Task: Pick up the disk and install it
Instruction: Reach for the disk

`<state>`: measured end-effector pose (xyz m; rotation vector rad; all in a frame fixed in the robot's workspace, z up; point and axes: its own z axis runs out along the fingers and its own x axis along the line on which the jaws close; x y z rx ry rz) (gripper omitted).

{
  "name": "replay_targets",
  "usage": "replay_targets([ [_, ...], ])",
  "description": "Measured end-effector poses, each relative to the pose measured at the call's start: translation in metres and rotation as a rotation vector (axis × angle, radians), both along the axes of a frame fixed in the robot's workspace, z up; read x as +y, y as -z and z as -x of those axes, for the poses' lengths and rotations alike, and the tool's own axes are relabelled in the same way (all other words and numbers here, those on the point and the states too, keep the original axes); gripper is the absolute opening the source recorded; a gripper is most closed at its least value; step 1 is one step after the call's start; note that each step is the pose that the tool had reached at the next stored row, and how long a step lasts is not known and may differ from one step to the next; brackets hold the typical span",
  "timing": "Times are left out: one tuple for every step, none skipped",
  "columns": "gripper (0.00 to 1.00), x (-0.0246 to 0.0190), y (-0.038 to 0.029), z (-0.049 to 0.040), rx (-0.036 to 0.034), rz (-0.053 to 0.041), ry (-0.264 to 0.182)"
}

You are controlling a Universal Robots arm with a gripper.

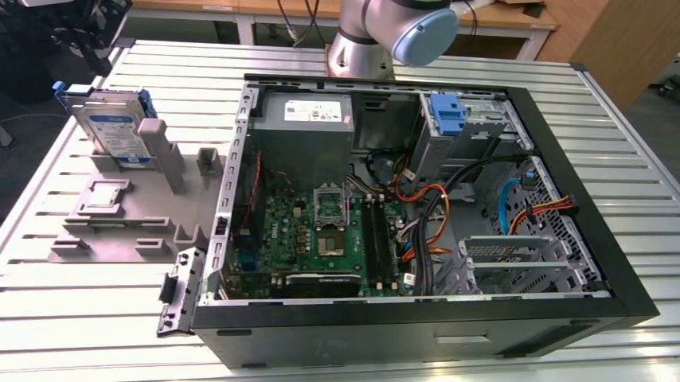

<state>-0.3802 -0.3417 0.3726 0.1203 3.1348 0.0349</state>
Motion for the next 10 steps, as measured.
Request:
replay_targets([
  [0.1, 0.0002, 0.0002, 0.002, 0.0, -0.0001, 0.0],
  [0.1, 0.0004, 0.0004, 0.004, -0.0001, -0.0001, 0.0],
  [0.1, 0.0007, 0.0005, 0.0059, -0.0001, 0.0, 0.0],
  [0.1, 0.001, 0.0007, 0.0077, -0.0001, -0.0001, 0.0],
  [0.1, 0.0014, 0.0009, 0.0093, -0.0001, -0.0001, 0.0],
  [0.1, 0.0019, 0.0011, 0.011, 0.0, -0.0001, 0.0],
  [0.1, 0.0026, 0.0015, 0.0127, -0.0002, -0.0001, 0.0],
  [0.1, 0.0033, 0.0018, 0.0144, -0.0003, -0.0001, 0.0],
  [0.1, 0.0041, 0.002, 0.016, -0.0001, -0.0001, 0.0],
  [0.1, 0.0048, 0.0022, 0.0177, -0.0001, 0.0, 0.0],
])
